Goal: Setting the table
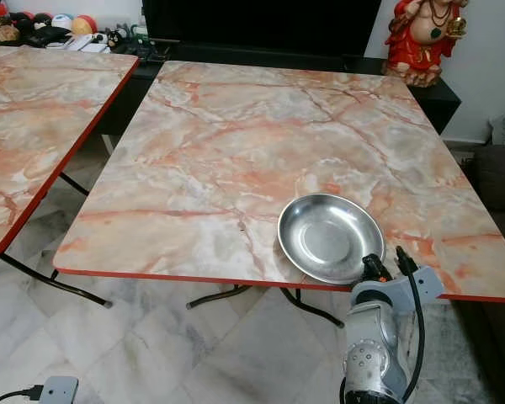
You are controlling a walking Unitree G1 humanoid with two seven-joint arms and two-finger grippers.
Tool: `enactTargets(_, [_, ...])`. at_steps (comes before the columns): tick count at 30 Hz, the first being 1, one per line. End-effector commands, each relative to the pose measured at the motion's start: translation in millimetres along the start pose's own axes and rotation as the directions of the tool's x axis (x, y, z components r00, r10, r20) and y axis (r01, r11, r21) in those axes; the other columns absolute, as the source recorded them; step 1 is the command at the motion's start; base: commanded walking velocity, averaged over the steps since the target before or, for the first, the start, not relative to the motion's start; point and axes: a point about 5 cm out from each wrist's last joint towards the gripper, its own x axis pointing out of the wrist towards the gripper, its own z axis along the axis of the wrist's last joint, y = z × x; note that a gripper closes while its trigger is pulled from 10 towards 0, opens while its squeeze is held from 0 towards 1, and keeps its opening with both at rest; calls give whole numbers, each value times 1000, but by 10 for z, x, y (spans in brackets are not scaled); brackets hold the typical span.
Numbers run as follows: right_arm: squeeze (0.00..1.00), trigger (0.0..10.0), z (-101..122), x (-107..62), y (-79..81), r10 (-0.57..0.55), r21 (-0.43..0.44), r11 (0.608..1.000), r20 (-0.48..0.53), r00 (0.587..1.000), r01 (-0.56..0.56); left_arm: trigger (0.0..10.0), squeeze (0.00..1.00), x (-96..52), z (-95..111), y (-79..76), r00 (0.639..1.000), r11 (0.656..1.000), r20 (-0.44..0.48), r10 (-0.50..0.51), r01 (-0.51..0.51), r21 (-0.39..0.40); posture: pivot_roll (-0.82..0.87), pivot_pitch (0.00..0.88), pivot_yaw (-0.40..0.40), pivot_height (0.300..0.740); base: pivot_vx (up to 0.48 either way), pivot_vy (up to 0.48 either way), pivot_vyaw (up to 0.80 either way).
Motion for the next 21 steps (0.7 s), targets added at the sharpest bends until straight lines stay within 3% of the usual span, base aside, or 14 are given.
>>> enactTargets(1, [878,10000,-31,-8,-77,-34,-5,999,-15,999,34,10000,0,-25,-96,-12,999,1000,-41,-8,9,18,28,169,-50,740,0,0,0])
enactTargets(3, [941,10000,-31,-2,-69,-28,-6,1000,-15,999,28,10000,0,-25,-98,-9,999,1000,-42,-7,8,17,30,169,-49,740,0,0,0])
enactTargets(5, [937,10000,-28,2,-64,-27,-6,1000,-14,1000,27,10000,0,-25,-98,-8,999,1000,-42,-7,8,17,30,169,-49,740,0,0,0])
enactTargets(11, [847,10000,-17,57,33,-9,4,1000,-6,1000,10,10000,0,-24,-94,-14,999,1000,-41,-12,13,27,28,167,-45,740,0,0,0])
enactTargets(12, [329,10000,-24,71,65,-3,5,1000,-7,1000,3,10000,0,-23,-92,-15,999,999,-41,-12,13,29,30,167,-45,740,0,0,0])
enactTargets(13, [227,10000,-28,79,82,1,7,1000,-8,1000,-1,10000,0,-23,-91,-15,999,999,-40,-12,13,29,32,166,-45,740,0,0,0])
enactTargets(14, [227,10000,-30,85,94,4,9,1000,-8,1000,-4,10000,0,-23,-91,-15,999,999,-40,-12,13,30,32,166,-45,740,0,0,0])
enactTargets(15, [67,10000,-33,91,106,7,9,1000,-9,1000,-7,10000,0,-23,-91,-15,999,999,-40,-12,14,30,32,166,-45,740,0,0,0])
enactTargets(16, [0,10000,-36,104,135,15,8,1000,-9,1000,-15,10000,0,-23,-90,-15,999,999,-39,-13,14,33,34,167,-44,740,0,0,0])
enactTargets(21, [0,10000,-36,135,191,30,7,1000,-7,1000,-30,10000,0,-25,-93,-10,999,999,-40,-13,14,40,34,167,-44,740,0,0,0])
